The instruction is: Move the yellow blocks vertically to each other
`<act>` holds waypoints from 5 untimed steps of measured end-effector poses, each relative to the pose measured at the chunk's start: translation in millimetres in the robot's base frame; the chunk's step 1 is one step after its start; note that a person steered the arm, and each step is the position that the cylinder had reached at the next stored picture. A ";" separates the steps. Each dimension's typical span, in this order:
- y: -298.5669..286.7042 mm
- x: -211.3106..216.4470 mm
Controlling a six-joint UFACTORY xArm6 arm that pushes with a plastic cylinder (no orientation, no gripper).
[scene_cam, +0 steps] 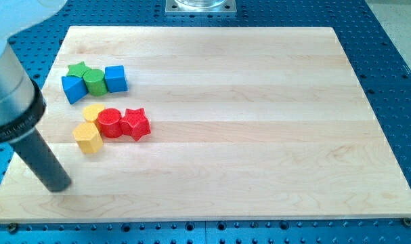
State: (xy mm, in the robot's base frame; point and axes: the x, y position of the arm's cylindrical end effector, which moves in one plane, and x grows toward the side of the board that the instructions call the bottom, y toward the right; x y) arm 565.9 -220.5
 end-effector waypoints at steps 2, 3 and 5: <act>0.5 -66.0; 11.7 -94.5; 89.8 -117.9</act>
